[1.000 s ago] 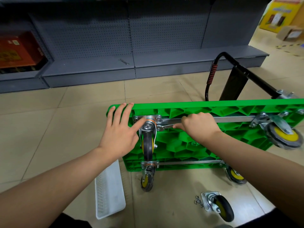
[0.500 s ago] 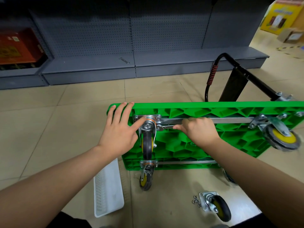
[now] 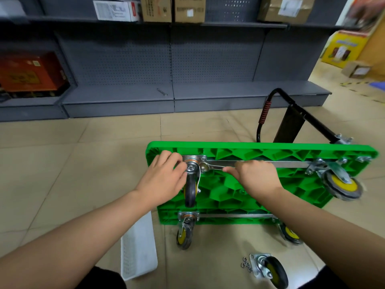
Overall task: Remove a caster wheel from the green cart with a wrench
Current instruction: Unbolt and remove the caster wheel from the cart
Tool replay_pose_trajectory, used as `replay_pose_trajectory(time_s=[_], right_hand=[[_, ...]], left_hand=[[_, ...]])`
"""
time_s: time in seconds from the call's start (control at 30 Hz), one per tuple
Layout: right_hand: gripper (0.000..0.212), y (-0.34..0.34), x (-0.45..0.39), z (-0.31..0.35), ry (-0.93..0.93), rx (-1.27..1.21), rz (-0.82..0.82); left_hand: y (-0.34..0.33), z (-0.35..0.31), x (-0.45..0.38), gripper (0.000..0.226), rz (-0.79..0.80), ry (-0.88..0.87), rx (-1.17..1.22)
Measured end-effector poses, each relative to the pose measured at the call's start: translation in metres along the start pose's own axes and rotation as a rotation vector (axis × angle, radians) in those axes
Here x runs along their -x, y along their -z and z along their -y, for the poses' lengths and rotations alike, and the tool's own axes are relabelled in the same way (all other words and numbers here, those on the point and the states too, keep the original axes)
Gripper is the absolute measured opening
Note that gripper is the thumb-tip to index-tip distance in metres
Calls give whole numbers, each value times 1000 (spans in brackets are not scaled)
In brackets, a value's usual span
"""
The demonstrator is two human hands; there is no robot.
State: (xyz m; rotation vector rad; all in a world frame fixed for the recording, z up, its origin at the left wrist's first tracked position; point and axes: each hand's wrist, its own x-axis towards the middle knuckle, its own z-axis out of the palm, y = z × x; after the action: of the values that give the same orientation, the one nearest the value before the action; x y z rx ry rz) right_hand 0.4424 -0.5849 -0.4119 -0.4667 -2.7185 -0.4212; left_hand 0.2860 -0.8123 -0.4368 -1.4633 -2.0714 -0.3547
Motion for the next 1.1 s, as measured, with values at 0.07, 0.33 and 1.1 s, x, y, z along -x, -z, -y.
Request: replay_pose_trajectory(time_s=[0.07, 0.33, 1.1], right_hand=[[62, 11, 1, 7, -84, -75, 63], [61, 44, -14, 85, -232, -892, 290], [48, -17, -30, 23, 304, -282, -240]], left_hand=[[7, -8, -2, 22, -51, 15, 54], [27, -39, -12, 21, 260, 860, 1214], [30, 66, 25, 23, 473, 449, 545]])
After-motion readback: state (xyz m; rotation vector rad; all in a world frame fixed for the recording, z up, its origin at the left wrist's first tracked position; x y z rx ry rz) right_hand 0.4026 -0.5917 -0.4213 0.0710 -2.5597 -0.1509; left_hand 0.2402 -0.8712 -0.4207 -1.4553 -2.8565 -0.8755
